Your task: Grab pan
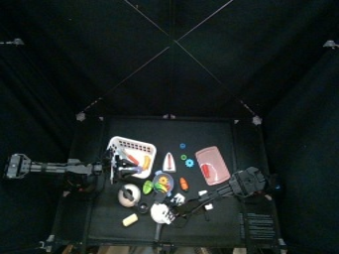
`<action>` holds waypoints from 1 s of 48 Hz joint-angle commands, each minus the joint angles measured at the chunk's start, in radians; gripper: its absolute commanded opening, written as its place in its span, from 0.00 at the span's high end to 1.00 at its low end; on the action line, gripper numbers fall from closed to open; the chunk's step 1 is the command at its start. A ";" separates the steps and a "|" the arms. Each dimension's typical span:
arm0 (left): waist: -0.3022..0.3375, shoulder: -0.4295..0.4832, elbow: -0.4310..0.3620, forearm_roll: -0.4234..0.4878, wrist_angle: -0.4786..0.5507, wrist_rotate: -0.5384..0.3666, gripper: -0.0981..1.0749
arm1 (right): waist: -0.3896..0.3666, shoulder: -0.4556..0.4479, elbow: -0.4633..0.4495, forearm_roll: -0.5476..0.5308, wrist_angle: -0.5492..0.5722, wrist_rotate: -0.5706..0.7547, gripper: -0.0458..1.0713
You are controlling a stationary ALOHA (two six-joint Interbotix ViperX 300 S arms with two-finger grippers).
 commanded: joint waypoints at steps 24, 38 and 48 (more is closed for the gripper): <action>0.005 0.000 -0.009 0.000 -0.003 0.002 0.24 | -0.055 -0.018 0.107 -0.003 -0.155 0.015 0.31; 0.008 0.000 -0.009 0.000 -0.003 0.002 0.24 | -0.058 -0.017 0.107 0.000 -0.155 0.015 0.52; 0.008 0.000 -0.009 0.000 -0.003 0.000 0.24 | -0.058 -0.040 0.084 0.000 -0.155 0.012 0.65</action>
